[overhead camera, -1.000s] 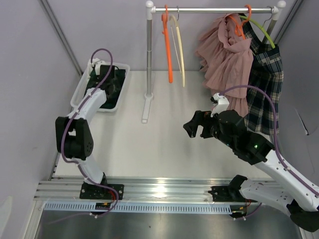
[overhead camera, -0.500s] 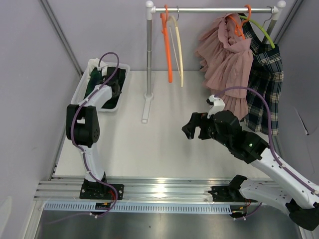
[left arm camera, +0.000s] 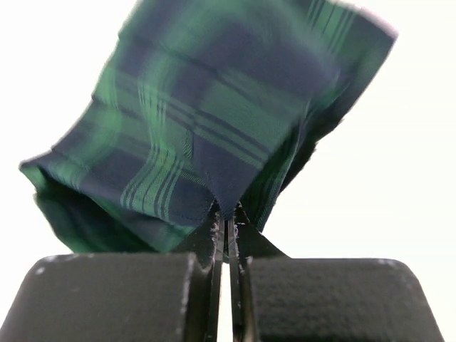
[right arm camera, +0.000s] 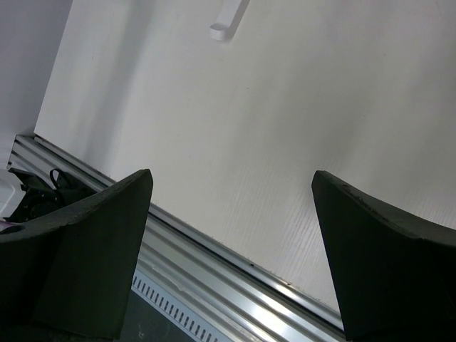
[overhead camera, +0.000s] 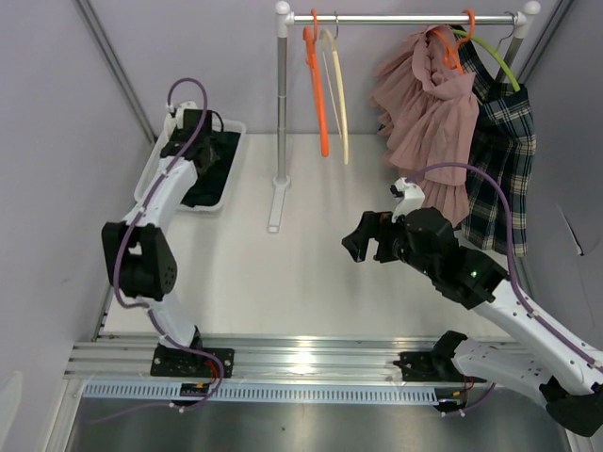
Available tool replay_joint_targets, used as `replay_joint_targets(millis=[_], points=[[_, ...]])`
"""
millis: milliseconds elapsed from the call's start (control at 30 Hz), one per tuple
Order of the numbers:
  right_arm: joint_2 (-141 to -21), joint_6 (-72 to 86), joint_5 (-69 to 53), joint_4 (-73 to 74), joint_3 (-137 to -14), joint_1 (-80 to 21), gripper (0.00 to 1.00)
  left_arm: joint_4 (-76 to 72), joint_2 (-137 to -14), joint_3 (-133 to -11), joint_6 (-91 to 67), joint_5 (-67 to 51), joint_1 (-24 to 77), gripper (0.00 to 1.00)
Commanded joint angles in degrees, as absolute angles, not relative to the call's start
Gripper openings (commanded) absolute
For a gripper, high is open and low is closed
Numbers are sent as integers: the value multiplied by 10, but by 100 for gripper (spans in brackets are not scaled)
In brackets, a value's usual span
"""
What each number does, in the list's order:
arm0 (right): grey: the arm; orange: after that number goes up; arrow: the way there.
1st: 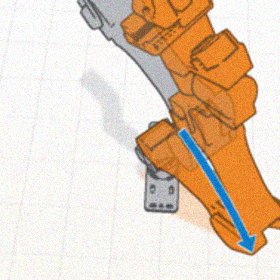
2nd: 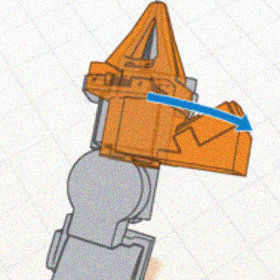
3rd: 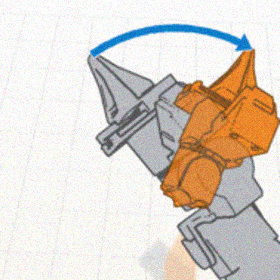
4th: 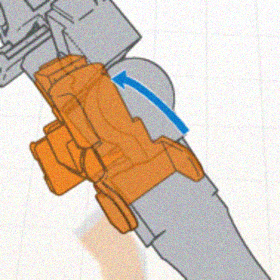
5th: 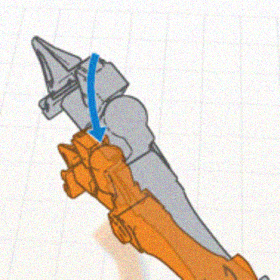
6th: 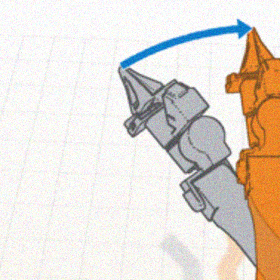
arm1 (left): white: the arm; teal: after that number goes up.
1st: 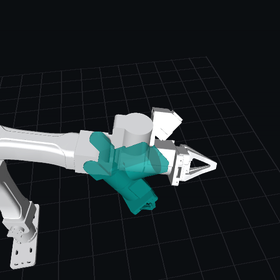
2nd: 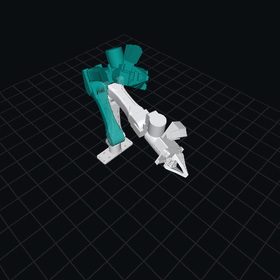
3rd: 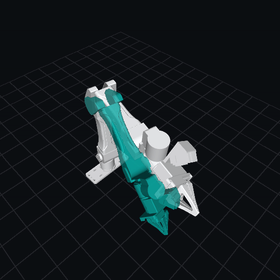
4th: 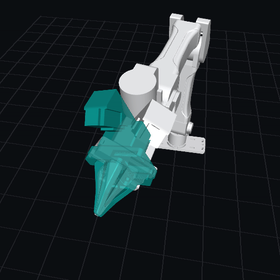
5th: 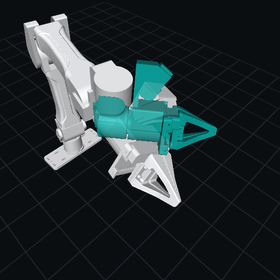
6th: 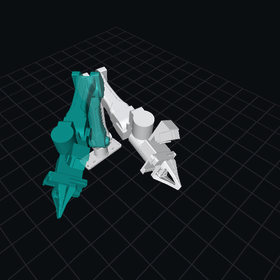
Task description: Place the skirt on the hanger
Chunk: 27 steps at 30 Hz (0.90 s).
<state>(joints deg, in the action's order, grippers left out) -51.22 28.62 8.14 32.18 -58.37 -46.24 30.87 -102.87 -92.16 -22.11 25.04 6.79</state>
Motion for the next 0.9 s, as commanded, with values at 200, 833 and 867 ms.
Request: replay_joint_targets(millis=[200, 833, 867], points=[[-536, 265, 59, 289, -613, -456, 99, 329, -844, -1004, -155, 215, 102, 0], [-563, 265, 42, 274, -628, -445, 99, 446, -717, -1175, -93, 237, 325, 0], [-561, 266, 40, 271, -625, -446, 99, 443, -712, -1148, -97, 236, 336, 0]])
